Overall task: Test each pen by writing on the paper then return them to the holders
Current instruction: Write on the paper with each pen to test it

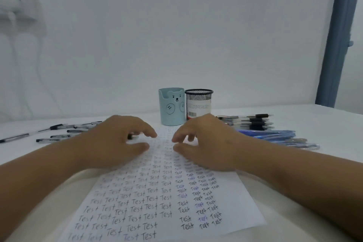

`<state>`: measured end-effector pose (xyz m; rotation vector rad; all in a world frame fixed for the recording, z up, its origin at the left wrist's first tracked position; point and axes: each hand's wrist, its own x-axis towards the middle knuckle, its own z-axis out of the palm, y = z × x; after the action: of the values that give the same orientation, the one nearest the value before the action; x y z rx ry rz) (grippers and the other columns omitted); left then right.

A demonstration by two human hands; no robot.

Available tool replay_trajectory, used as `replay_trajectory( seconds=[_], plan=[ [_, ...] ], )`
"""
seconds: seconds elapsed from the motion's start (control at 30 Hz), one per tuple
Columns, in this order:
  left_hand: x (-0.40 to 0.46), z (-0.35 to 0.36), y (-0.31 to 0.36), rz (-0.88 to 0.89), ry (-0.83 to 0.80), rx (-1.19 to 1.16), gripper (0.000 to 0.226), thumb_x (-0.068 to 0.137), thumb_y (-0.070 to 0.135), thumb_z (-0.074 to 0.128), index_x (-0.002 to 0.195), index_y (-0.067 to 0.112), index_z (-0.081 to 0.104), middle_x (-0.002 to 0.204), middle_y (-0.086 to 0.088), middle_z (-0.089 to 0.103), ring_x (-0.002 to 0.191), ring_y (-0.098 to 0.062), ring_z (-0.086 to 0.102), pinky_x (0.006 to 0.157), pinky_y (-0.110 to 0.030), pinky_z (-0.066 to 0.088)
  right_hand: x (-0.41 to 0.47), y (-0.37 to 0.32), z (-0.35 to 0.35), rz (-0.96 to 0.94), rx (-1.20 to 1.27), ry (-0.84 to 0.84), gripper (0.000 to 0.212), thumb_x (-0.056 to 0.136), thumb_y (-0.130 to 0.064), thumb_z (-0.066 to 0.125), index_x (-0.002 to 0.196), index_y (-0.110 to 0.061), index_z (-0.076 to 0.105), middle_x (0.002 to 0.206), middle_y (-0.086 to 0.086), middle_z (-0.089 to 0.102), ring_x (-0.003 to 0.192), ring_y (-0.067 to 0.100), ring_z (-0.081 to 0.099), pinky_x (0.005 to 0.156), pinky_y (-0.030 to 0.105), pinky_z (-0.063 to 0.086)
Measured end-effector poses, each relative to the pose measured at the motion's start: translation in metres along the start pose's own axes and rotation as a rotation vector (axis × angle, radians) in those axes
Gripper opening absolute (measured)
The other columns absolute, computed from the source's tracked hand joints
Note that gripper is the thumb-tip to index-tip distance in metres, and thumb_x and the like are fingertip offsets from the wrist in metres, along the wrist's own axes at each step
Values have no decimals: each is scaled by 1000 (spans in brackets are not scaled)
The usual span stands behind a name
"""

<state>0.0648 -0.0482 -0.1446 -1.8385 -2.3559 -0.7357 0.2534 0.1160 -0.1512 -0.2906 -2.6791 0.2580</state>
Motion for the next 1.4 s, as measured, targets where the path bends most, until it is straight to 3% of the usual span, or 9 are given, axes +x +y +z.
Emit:
replay_trajectory(
  seconds=[0.17,0.6,0.73,0.83,1.0,1.1,1.23,1.3,1.4],
  plan=[
    [1,-28,-42,-130,-6,265,38,90,9,64,102,45,63,112,20,62,107,-2,55,90,-11,40,0,0,5,-73,10,-70,21,95,-41,63,107,-29,75,101,-23,68,90,-9,56,80,9,41],
    [2,-29,-74,-214,51,255,12,90,20,73,86,30,68,93,14,64,86,-5,56,69,-6,36,-4,5,2,-86,3,-83,19,94,-45,62,108,-37,73,104,-28,64,99,-12,51,83,8,42],
    [1,-35,-53,-220,327,-93,10,99,15,61,94,23,60,85,4,76,57,-8,57,53,-15,42,-4,7,2,-84,19,-83,19,93,-46,63,108,-38,73,103,-29,65,99,-13,51,84,8,42],
    [1,-37,-31,-218,505,-546,12,103,13,55,103,24,49,85,-4,77,62,-11,63,55,-20,45,-4,8,2,-91,17,-87,20,93,-47,62,108,-38,73,103,-29,65,98,-12,53,86,13,45],
    [3,-28,-6,-225,370,-1046,24,104,1,45,109,6,68,98,-17,76,80,-25,74,70,-29,61,-3,9,1,-89,26,-98,21,93,-49,62,109,-39,72,104,-28,65,99,-9,54,89,18,47],
    [3,-20,-1,-229,278,-891,24,95,-2,60,113,10,70,100,-9,78,94,-20,73,82,-30,59,-3,9,1,-86,23,-108,22,93,-49,62,110,-40,72,106,-28,64,101,-9,54,90,17,46],
    [2,-13,3,-237,358,-674,4,92,18,72,92,15,75,63,0,67,59,-10,58,63,-22,47,-3,10,1,-94,24,-112,23,94,-50,61,111,-40,71,107,-29,64,101,-10,54,90,17,47],
    [2,-10,4,-252,389,-633,20,96,27,67,84,14,76,54,10,54,51,-7,44,62,-24,39,-3,10,1,-94,26,-114,23,94,-50,60,111,-40,71,106,-29,64,101,-10,54,89,17,46],
    [4,-11,10,-296,421,-701,25,97,28,64,79,17,78,65,21,63,68,-2,56,74,-27,44,-3,10,0,-94,18,-127,24,94,-51,59,113,-41,70,108,-29,63,103,-11,52,89,14,44]
  ],
)
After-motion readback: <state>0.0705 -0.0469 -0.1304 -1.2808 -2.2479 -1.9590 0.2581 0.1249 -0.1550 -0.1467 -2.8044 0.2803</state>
